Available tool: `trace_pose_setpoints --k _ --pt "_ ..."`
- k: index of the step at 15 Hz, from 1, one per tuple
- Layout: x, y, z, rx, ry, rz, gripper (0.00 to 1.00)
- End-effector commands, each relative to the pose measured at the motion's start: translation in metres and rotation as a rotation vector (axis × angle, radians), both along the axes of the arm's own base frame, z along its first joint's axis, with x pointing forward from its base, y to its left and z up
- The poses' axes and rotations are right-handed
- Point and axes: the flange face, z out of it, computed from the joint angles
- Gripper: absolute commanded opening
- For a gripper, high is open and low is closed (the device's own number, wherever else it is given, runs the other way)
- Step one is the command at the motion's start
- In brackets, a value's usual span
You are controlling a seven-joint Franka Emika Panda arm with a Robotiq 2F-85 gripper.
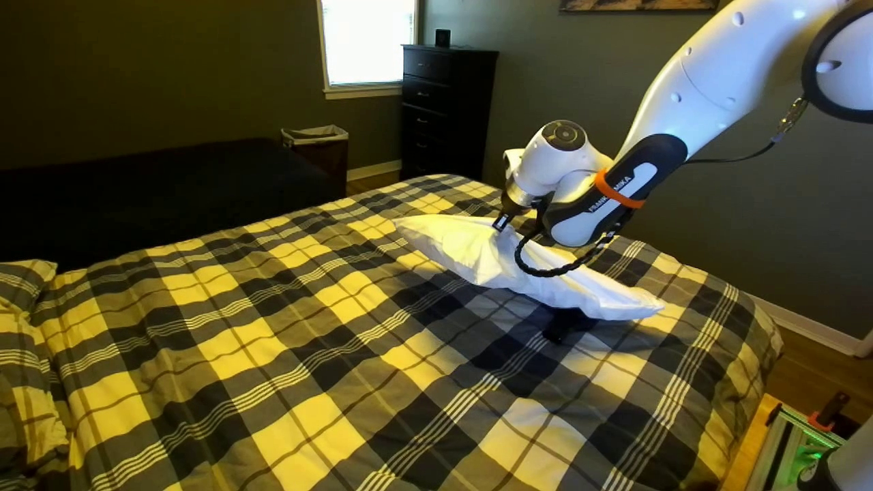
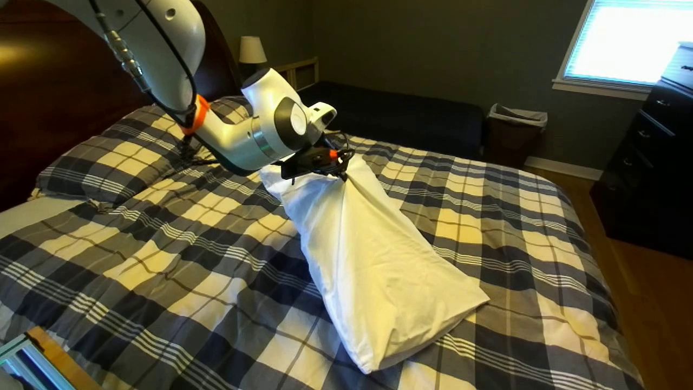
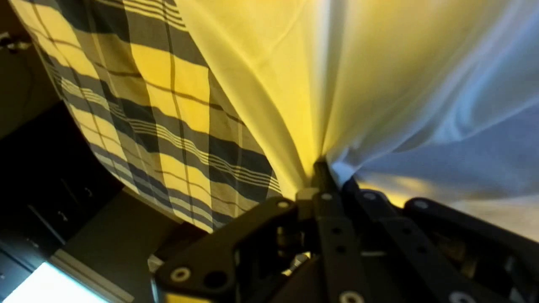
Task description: Move the pillow
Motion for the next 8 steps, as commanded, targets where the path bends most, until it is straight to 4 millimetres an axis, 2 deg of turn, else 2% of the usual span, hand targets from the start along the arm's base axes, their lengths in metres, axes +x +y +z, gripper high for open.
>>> trace_pose_setpoints --k 1,4,8 --pt "0.009 0.022 0.023 -0.091 -0.079 0.099 0.01" --pt "0.007 0.038 0.020 -0.106 -0.082 0.142 0.01" --pt "0.004 0.061 0.018 -0.030 -0.130 0.171 0.01"
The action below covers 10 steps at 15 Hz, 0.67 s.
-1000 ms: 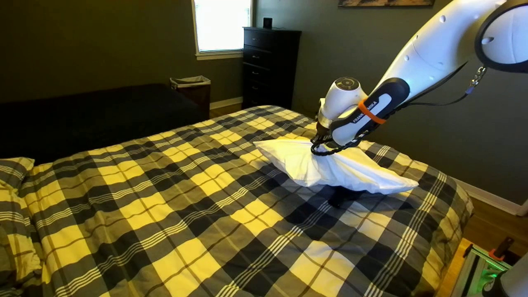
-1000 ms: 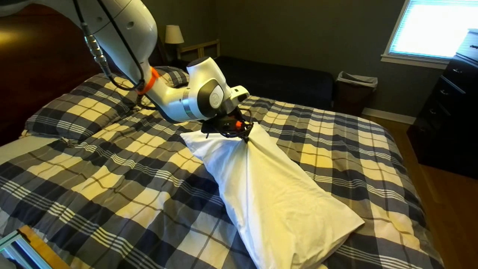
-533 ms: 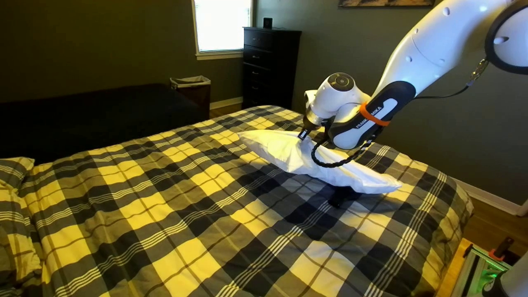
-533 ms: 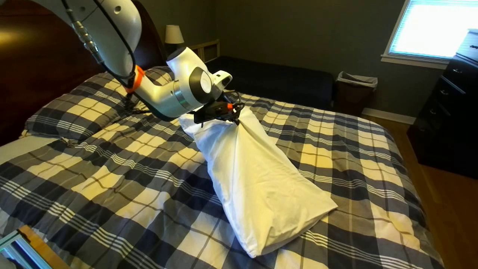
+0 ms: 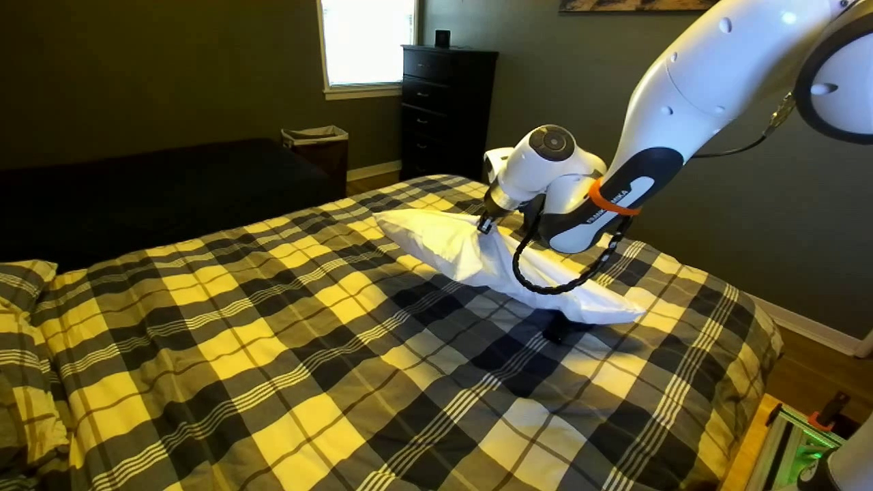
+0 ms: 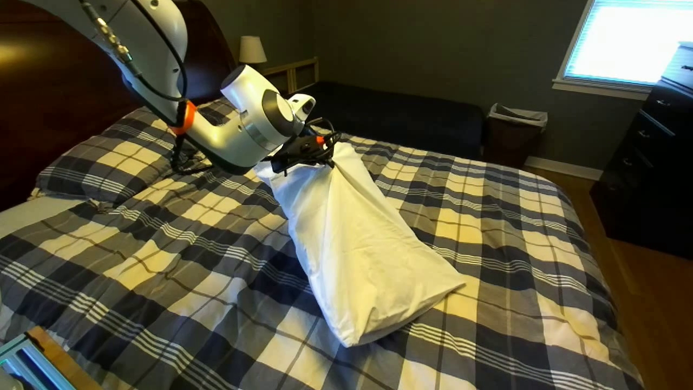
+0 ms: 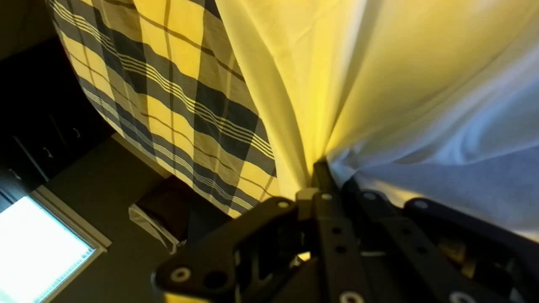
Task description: Move the pillow
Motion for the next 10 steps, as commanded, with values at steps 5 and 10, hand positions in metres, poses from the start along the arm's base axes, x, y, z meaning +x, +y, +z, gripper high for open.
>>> trace_pose_setpoints --k 5,10 --pt "-0.010 0.043 0.017 0.151 -0.122 0.125 0.01" --pt "-0.024 0.073 0.006 0.187 -0.101 0.201 0.01"
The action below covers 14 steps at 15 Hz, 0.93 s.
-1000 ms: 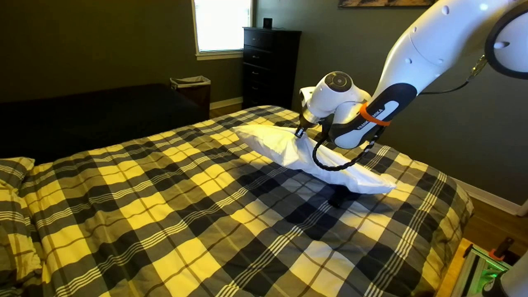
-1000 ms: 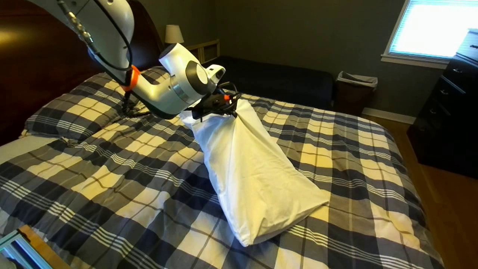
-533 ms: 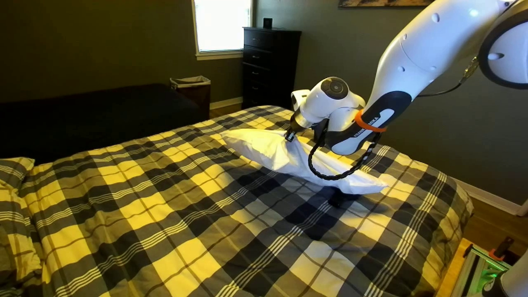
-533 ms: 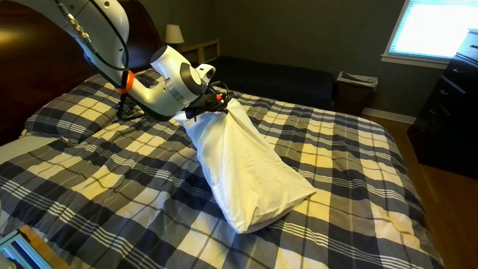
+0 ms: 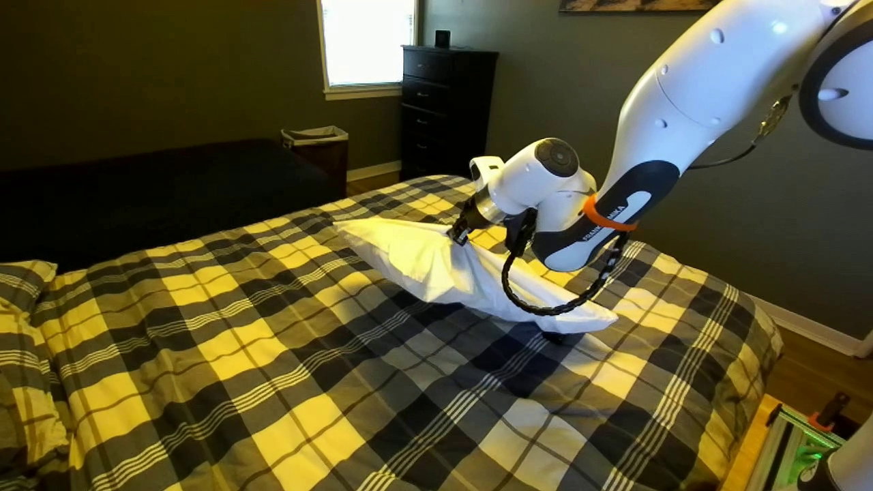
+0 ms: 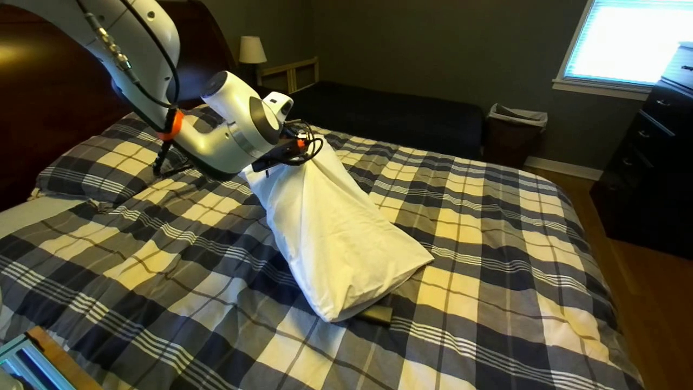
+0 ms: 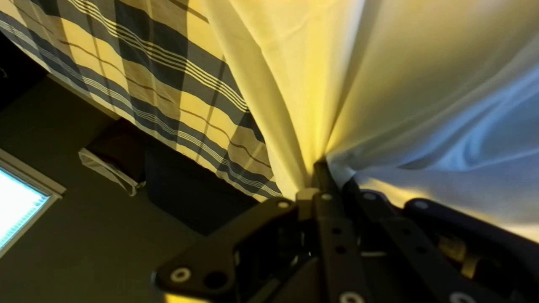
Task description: Move the pillow
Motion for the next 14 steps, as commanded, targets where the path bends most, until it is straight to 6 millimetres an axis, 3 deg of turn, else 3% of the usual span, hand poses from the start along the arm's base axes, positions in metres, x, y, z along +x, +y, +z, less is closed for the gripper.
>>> trace_pose_setpoints --k 1,8,9,11,14 --pt "-0.014 0.015 0.011 0.043 -0.015 0.056 0.01" --pt "-0.048 0.048 0.009 0.091 0.020 0.151 0.01" --pt "-0.052 0.046 0.008 0.101 0.035 0.136 0.30" --pt "-0.063 0.038 0.010 0.132 0.058 0.096 0.36" --pt "-0.074 0.014 0.019 0.196 0.082 -0.025 0.60"
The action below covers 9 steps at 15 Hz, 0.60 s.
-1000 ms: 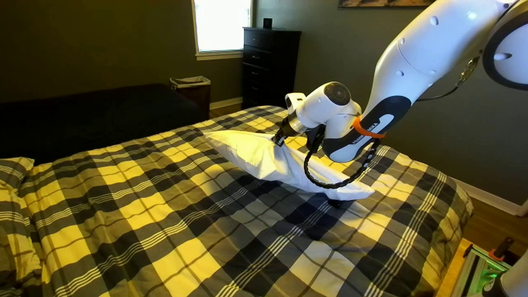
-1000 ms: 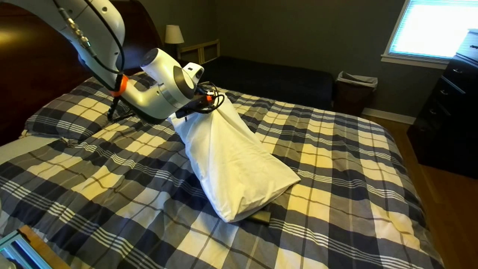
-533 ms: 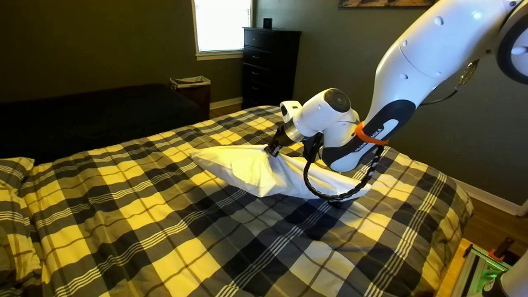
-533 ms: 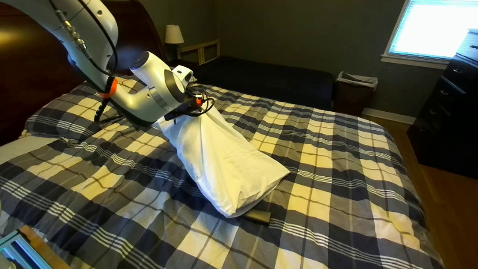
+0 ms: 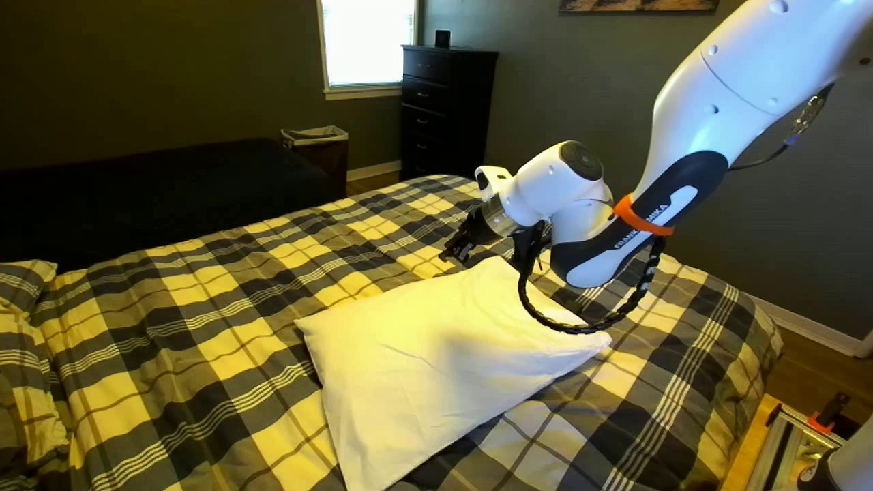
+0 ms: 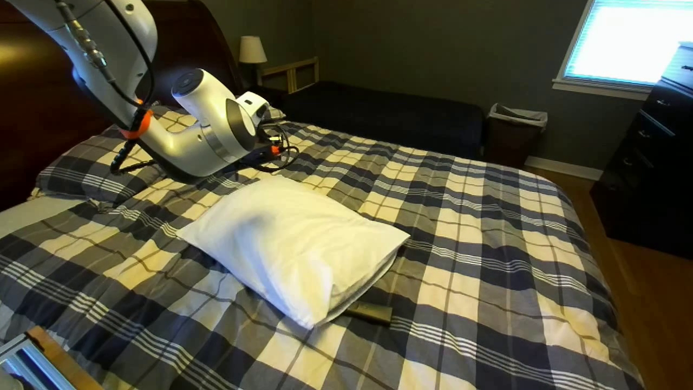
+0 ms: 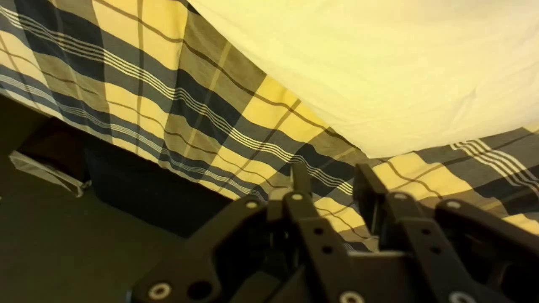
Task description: Move the pillow
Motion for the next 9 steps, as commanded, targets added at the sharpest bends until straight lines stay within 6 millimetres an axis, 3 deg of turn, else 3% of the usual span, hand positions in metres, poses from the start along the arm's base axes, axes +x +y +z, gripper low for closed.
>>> trace_pose_setpoints --k 1,5,9 --pt "-0.026 -0.036 0.015 0.061 0.065 -0.154 0.66" --pt "-0.039 -0.097 0.006 0.064 0.155 -0.349 0.97" --pt "-0.046 -0.153 -0.008 0.101 0.270 -0.558 1.00"
